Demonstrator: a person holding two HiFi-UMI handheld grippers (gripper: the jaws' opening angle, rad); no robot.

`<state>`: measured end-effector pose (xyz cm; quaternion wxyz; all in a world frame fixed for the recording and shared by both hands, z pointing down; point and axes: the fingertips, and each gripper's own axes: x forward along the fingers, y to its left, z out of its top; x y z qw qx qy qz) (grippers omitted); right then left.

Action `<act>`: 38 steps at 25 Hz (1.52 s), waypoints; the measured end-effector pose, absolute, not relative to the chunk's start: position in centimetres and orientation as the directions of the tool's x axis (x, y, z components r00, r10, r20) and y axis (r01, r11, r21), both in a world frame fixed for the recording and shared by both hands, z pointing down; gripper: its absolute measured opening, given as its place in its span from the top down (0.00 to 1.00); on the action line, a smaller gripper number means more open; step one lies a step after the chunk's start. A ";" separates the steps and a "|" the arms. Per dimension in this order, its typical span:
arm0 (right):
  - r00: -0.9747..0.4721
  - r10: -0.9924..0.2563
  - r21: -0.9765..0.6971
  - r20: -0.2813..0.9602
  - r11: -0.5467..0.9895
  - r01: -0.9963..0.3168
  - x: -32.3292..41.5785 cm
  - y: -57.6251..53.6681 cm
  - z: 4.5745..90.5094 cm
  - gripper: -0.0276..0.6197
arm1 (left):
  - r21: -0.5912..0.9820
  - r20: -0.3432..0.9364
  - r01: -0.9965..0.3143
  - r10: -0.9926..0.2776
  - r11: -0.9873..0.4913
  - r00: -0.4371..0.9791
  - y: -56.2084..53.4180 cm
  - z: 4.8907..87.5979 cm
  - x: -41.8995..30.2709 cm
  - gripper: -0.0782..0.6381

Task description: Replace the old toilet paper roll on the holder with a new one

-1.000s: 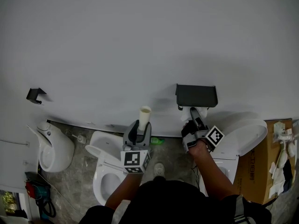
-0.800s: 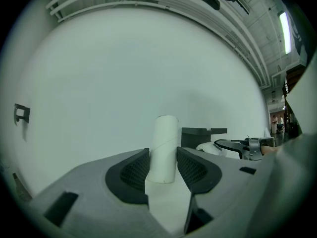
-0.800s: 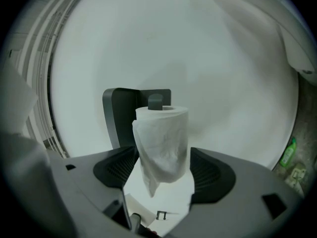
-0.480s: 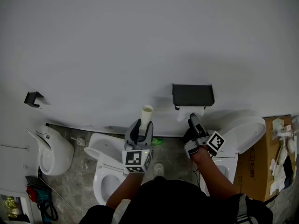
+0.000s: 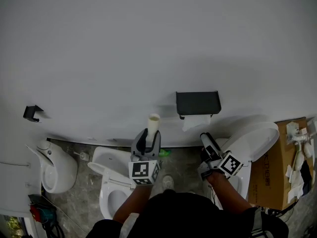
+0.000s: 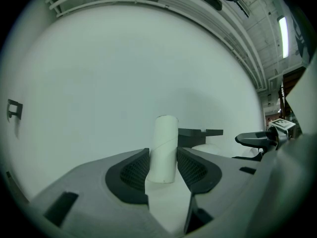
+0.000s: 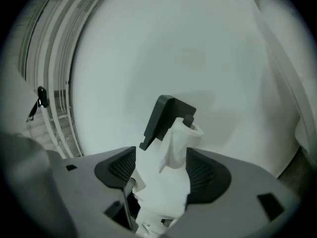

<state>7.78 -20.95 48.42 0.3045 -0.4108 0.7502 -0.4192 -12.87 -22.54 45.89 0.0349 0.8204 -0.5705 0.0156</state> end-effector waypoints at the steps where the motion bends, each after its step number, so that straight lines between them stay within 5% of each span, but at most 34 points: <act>1: -0.476 -0.874 -0.860 -0.101 0.317 -0.400 8.1 -20.8 48.5 0.48 | 0.041 0.065 -0.935 -0.933 -0.351 0.353 -22.6 45.9 -12.6 0.65; 12: -0.459 -0.884 -0.519 -0.091 0.436 -0.736 8.7 -20.1 44.0 0.70 | 0.045 0.050 -0.918 -0.917 -0.394 0.396 -23.0 45.5 -10.9 0.65; 19: -0.373 -0.924 -0.228 -0.083 0.382 -0.896 10.7 -20.1 41.4 0.84 | 0.048 0.039 -0.917 -0.916 -0.397 0.399 -23.0 45.3 -10.6 0.65; 25: -0.316 -0.945 -0.093 -0.087 0.323 -0.942 11.9 -20.1 40.3 0.95 | 0.049 0.038 -0.915 -0.915 -0.400 0.402 -23.0 45.2 -10.7 0.65; 38: -0.310 -0.946 0.074 -0.091 0.304 -0.950 11.4 -19.4 39.2 0.96 | 0.053 0.033 -0.916 -0.917 -0.397 0.399 -22.4 44.7 -11.1 0.65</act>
